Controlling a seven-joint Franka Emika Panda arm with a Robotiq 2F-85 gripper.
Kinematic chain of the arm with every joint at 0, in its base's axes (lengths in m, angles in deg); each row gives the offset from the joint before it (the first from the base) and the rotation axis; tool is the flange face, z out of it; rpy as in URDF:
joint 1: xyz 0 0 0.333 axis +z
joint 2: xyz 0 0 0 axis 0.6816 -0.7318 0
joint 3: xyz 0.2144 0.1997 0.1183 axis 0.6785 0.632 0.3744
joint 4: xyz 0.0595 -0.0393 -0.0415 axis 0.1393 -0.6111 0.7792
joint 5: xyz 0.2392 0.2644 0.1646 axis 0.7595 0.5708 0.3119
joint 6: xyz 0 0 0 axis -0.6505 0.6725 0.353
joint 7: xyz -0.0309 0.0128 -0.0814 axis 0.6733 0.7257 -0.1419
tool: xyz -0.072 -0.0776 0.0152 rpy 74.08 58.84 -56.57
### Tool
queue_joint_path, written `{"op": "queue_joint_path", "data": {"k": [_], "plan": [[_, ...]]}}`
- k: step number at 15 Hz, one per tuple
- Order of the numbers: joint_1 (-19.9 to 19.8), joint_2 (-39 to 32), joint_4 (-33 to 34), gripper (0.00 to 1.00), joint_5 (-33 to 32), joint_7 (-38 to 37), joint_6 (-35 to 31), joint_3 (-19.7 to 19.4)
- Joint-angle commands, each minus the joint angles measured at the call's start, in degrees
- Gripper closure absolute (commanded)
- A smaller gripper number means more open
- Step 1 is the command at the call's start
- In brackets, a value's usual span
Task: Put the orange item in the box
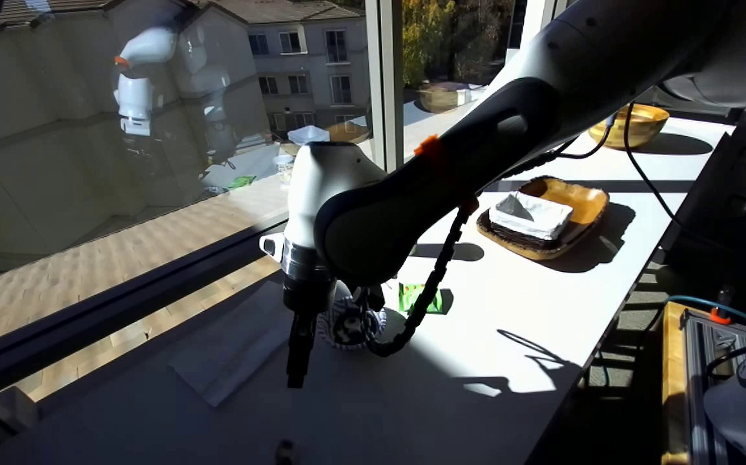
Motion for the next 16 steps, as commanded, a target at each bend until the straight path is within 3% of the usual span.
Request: {"op": "queue_joint_path", "data": {"k": [1,4,11,16], "plan": [[-0.56,-1.81,1.66,0.00,-0.75,-0.90,0.06,1.08],[-0.46,-4.05,3.93,0.00,-0.75,-1.27,0.09,1.33],[0.98,-7.37,8.18,0.00,-1.06,-3.51,10.89,1.03],[2.53,-11.59,11.61,0.00,-2.26,-3.59,9.42,0.67]]}}
